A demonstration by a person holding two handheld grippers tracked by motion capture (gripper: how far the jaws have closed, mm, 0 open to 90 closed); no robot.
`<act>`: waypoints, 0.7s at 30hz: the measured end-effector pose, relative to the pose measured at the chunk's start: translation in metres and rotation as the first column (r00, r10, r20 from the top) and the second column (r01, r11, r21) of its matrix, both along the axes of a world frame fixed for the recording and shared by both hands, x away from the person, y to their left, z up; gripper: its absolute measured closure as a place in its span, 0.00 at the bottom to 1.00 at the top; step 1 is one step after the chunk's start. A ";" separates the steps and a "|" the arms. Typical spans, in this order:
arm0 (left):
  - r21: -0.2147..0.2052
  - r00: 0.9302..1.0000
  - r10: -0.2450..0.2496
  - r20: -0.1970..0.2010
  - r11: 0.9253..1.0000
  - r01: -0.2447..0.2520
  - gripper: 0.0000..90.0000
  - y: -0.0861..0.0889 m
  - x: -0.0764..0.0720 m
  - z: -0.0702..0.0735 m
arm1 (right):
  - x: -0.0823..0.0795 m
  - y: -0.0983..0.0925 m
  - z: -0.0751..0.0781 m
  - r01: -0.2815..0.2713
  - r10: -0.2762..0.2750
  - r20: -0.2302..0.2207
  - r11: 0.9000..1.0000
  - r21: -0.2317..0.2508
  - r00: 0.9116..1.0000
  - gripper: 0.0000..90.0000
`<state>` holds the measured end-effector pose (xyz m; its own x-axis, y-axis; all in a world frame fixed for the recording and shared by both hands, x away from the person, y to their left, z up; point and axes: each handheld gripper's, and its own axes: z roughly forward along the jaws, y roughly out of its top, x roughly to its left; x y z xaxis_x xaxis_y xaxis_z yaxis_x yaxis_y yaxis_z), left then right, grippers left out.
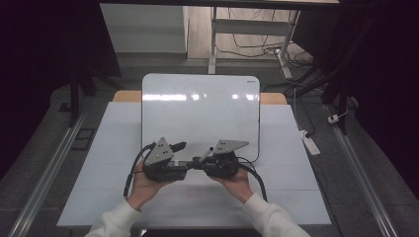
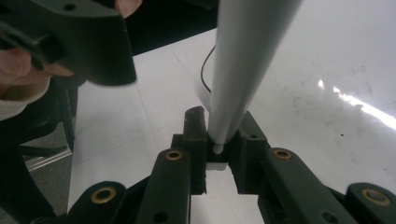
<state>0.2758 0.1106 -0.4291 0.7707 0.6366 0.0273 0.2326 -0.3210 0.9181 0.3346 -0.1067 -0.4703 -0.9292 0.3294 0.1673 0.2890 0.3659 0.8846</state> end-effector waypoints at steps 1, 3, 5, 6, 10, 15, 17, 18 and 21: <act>-0.003 1.000 -0.012 0.004 1.000 0.012 0.39 -0.004 0.001 0.001 | 0.000 0.000 0.000 -0.003 0.003 -0.004 1.000 0.003 1.000 0.86; -0.003 0.999 -0.029 0.012 1.000 0.029 0.42 -0.010 0.003 0.002 | 0.000 0.001 -0.001 -0.006 0.006 -0.006 1.000 0.000 1.000 0.86; 0.001 0.999 -0.049 0.024 0.999 0.049 0.48 -0.016 0.004 0.002 | 0.000 0.002 -0.001 -0.010 0.010 -0.016 1.000 0.005 1.000 0.86; 0.005 0.998 -0.058 0.028 0.998 0.058 0.52 -0.018 0.005 0.002 | 0.000 0.003 -0.001 -0.012 0.012 -0.016 1.000 0.003 1.000 0.86; 0.005 0.997 -0.066 0.036 0.998 0.066 0.70 -0.021 0.007 0.000 | 0.000 0.003 -0.002 -0.015 0.015 -0.022 1.000 0.005 1.000 0.86; 0.006 0.996 -0.074 0.047 0.997 0.073 0.88 -0.023 0.007 -0.001 | 0.000 0.004 -0.002 -0.013 0.013 -0.035 1.000 0.008 0.999 0.86; 0.022 0.996 -0.065 0.061 0.998 0.063 0.90 -0.023 0.007 -0.001 | 0.001 0.004 -0.003 -0.019 0.020 -0.047 1.000 0.014 0.999 0.86; 0.019 0.996 -0.064 0.059 0.998 0.063 0.90 -0.022 0.007 0.000 | 0.001 0.003 -0.003 -0.020 0.021 -0.050 1.000 0.016 0.999 0.86; 0.008 0.996 -0.062 0.059 0.998 0.062 0.91 -0.019 0.007 0.001 | 0.000 0.004 -0.002 -0.021 0.022 -0.057 1.000 0.022 0.998 0.85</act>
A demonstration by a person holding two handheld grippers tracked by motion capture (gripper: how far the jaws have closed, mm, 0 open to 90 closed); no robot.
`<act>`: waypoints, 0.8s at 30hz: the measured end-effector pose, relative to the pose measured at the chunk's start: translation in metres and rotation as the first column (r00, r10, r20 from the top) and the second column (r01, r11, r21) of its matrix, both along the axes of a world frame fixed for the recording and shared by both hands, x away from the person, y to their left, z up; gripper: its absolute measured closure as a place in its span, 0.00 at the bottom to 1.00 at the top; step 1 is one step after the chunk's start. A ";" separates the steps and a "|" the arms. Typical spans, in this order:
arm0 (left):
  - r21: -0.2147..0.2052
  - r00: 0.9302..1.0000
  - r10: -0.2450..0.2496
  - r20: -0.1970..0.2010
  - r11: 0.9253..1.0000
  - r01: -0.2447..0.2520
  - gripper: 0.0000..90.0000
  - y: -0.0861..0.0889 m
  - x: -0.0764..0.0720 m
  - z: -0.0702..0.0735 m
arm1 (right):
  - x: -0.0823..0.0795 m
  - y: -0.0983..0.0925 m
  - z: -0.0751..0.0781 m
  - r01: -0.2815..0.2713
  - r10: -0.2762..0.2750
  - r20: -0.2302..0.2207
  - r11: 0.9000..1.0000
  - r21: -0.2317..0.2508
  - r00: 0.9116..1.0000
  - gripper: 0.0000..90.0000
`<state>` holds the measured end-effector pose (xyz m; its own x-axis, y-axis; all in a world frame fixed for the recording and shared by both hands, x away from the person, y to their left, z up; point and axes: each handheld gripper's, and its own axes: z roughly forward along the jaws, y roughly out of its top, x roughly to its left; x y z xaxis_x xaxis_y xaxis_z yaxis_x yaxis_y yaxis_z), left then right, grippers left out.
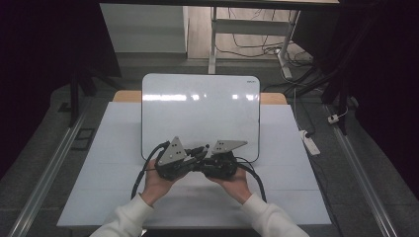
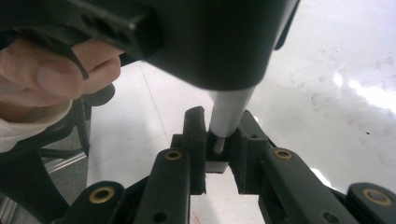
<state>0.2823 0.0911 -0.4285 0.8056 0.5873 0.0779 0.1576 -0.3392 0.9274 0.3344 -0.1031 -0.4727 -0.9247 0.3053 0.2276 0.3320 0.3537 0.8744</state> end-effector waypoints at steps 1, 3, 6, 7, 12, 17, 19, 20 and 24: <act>-0.010 1.000 0.002 0.000 1.000 -0.002 0.91 0.001 0.000 0.001 | -0.001 0.000 0.000 0.003 -0.003 0.003 1.000 0.002 1.000 0.85; -0.004 1.000 0.026 0.016 1.000 -0.026 0.91 0.005 -0.001 0.003 | -0.002 -0.002 0.002 0.009 -0.009 0.007 1.000 0.014 1.000 0.80; -0.008 0.999 0.053 0.011 0.999 -0.053 0.91 0.014 0.001 0.005 | -0.004 -0.010 0.006 0.041 -0.042 0.038 0.999 0.023 0.998 0.74; -0.010 0.998 0.067 0.006 0.998 -0.067 0.91 0.019 0.003 0.005 | -0.004 -0.013 0.007 0.051 -0.052 0.047 0.998 0.021 0.998 0.72; -0.038 0.991 0.132 -0.027 0.990 -0.133 0.91 0.043 0.011 0.007 | -0.004 -0.050 0.008 0.146 -0.147 0.090 0.989 0.021 0.985 0.67; -0.054 0.983 0.175 -0.056 0.983 -0.178 0.91 0.061 0.020 0.011 | -0.003 -0.094 0.004 0.260 -0.258 0.129 0.966 0.009 0.957 0.64; -0.065 0.980 0.186 -0.068 0.980 -0.190 0.91 0.066 0.025 0.014 | -0.005 -0.112 0.002 0.301 -0.299 0.154 0.954 0.008 0.942 0.63; -0.068 0.979 0.189 -0.072 0.979 -0.194 0.91 0.067 0.027 0.016 | -0.006 -0.123 0.002 0.324 -0.321 0.165 0.946 0.007 0.933 0.62; -0.049 0.973 0.216 -0.076 0.974 -0.220 0.91 0.072 0.041 0.031 | -0.012 -0.153 0.000 0.384 -0.378 0.189 0.923 0.001 0.906 0.61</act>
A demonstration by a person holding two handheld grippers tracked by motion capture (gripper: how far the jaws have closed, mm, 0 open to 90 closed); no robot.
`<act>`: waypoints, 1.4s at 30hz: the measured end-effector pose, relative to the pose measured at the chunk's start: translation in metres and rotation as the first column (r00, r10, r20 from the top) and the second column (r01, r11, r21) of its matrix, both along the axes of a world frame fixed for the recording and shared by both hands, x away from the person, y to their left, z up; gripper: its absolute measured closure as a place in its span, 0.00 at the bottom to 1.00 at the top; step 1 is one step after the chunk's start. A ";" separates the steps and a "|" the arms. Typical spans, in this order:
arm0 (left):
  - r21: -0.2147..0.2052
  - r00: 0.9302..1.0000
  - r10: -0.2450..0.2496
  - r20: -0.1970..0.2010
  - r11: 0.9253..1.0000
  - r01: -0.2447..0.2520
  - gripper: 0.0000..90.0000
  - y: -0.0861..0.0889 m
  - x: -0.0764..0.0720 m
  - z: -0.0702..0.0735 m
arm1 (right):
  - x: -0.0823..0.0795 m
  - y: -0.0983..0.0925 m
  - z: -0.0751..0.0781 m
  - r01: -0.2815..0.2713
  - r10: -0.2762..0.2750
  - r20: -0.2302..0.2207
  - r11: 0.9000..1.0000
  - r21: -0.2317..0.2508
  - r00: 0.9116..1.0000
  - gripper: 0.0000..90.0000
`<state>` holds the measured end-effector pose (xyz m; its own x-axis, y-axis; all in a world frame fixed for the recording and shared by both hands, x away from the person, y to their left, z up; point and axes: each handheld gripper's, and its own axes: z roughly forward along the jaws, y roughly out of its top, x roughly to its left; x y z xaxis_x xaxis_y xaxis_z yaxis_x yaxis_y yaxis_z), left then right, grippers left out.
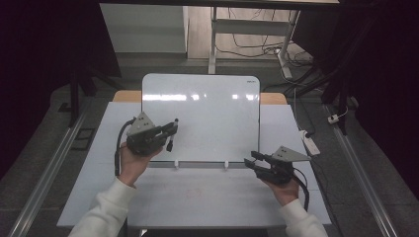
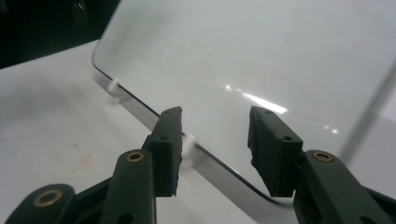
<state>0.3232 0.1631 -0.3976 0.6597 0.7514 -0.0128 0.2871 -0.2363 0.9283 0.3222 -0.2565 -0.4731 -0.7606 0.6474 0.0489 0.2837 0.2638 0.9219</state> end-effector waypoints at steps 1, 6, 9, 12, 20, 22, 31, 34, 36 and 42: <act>-0.001 1.000 0.011 -0.004 1.000 -0.011 0.91 0.003 0.005 0.005 | -0.001 -0.004 0.000 0.011 -0.011 0.004 1.000 -0.007 1.000 0.60; 0.003 0.997 0.066 -0.027 0.998 -0.066 0.91 0.015 0.028 0.025 | -0.006 -0.028 -0.006 0.075 -0.075 0.014 0.997 -0.029 0.997 0.58; 0.015 0.994 0.095 -0.047 0.995 -0.094 0.91 0.024 0.043 0.035 | -0.004 -0.035 -0.009 0.103 -0.103 0.004 0.994 -0.024 0.995 0.58; 0.035 0.990 0.132 -0.057 0.991 -0.130 0.91 0.034 0.056 0.046 | -0.003 -0.039 -0.009 0.116 -0.116 0.003 0.993 -0.014 0.993 0.58; 0.093 0.961 0.229 -0.152 0.972 -0.217 0.91 0.054 0.089 0.048 | -0.006 -0.032 -0.011 0.097 -0.097 0.013 0.995 -0.038 0.995 0.58; 0.107 0.956 0.243 -0.165 0.968 -0.228 0.91 0.055 0.098 0.046 | -0.007 -0.030 -0.013 0.090 -0.090 0.010 0.995 -0.048 0.996 0.58; 0.157 0.940 0.284 -0.189 0.954 -0.257 0.90 0.053 0.132 0.036 | -0.005 -0.032 -0.015 0.097 -0.097 -0.001 0.995 -0.037 0.995 0.58; 0.154 0.942 0.281 -0.185 0.955 -0.254 0.90 0.053 0.137 0.034 | -0.005 -0.032 -0.016 0.098 -0.098 -0.005 0.994 -0.040 0.995 0.58; 0.158 0.943 0.283 -0.174 0.953 -0.257 0.90 0.052 0.138 0.034 | -0.004 -0.032 -0.017 0.094 -0.095 -0.009 0.995 -0.039 0.995 0.58; 0.203 0.949 0.289 -0.128 0.944 -0.260 0.90 0.044 0.144 0.030 | -0.003 -0.030 -0.018 0.097 -0.097 -0.012 0.994 -0.049 0.995 0.58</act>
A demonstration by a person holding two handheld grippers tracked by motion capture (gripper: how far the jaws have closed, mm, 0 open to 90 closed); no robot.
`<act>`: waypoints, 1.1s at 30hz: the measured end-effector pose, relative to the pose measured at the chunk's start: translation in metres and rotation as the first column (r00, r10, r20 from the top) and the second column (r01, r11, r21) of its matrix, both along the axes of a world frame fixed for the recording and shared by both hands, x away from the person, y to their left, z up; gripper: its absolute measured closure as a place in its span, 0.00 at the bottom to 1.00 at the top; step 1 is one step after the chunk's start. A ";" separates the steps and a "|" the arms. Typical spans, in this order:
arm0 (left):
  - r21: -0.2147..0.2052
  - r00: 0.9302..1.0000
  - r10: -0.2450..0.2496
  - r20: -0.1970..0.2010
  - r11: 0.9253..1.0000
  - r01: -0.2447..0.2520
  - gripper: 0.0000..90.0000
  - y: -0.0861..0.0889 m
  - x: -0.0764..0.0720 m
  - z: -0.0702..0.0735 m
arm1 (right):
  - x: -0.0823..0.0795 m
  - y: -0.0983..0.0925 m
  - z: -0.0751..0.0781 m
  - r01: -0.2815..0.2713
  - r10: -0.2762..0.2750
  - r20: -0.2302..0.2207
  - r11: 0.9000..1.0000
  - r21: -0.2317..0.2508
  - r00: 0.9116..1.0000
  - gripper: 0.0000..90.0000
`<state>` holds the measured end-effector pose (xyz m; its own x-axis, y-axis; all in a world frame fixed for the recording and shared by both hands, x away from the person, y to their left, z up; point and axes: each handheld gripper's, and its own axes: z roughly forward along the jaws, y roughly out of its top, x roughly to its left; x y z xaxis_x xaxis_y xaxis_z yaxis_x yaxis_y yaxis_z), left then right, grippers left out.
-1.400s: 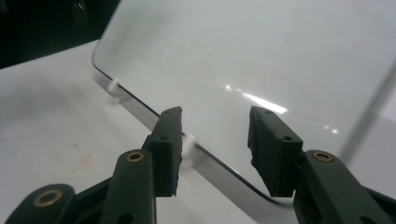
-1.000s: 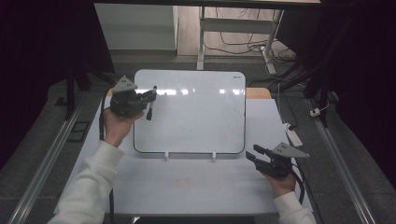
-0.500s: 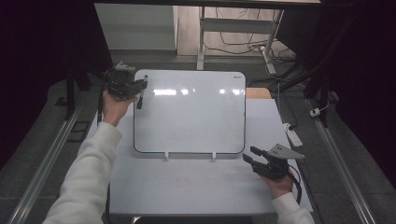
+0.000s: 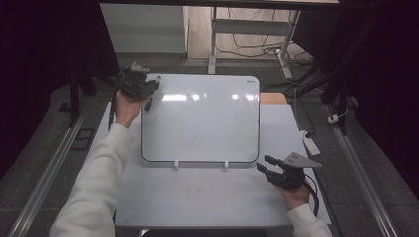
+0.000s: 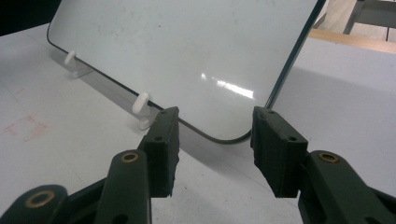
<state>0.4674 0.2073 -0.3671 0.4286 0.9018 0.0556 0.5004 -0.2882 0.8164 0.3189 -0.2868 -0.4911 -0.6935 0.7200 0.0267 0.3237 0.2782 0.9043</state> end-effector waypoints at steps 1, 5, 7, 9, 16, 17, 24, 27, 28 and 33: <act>0.011 1.000 -0.002 0.002 1.000 0.002 0.90 -0.001 0.001 -0.001 | 0.000 0.000 0.000 -0.001 0.001 0.000 1.000 0.000 1.000 0.58; 0.035 1.000 -0.009 0.004 0.999 0.009 0.89 -0.004 0.004 -0.004 | 0.001 0.001 -0.001 0.001 -0.001 -0.004 1.000 -0.007 1.000 0.58; 0.032 1.000 -0.013 0.007 0.999 0.013 0.89 -0.005 0.005 -0.006 | 0.001 0.001 -0.002 0.002 -0.002 -0.004 1.000 -0.008 1.000 0.58; 0.033 1.000 -0.016 0.011 0.999 0.016 0.89 -0.005 0.005 -0.006 | 0.001 0.001 -0.002 0.002 -0.002 -0.004 1.000 -0.008 1.000 0.58; 0.025 0.998 -0.024 0.051 0.999 0.023 0.72 -0.002 -0.006 0.002 | 0.000 0.002 -0.001 -0.001 0.001 -0.002 1.000 -0.001 1.000 0.58; 0.021 0.998 -0.031 0.060 0.999 0.030 0.70 -0.001 -0.010 0.005 | 0.000 0.001 -0.001 -0.001 0.001 -0.003 1.000 -0.001 1.000 0.58; -0.016 0.989 -0.117 0.086 0.993 0.119 0.54 0.007 -0.061 0.006 | 0.001 0.000 0.000 -0.007 0.007 0.001 1.000 -0.007 1.000 0.57; -0.057 0.984 -0.159 0.080 0.985 0.164 0.49 0.011 -0.089 -0.005 | 0.003 -0.004 0.001 -0.010 0.010 0.009 1.000 -0.011 1.000 0.56; -0.078 0.982 -0.172 0.077 0.981 0.178 0.48 0.012 -0.099 -0.010 | 0.003 -0.005 0.001 -0.012 0.012 0.012 1.000 -0.011 1.000 0.55; -0.151 0.975 -0.214 0.060 0.964 0.221 0.44 0.020 -0.142 -0.036 | 0.005 -0.007 0.000 -0.022 0.023 0.024 0.999 -0.042 0.999 0.52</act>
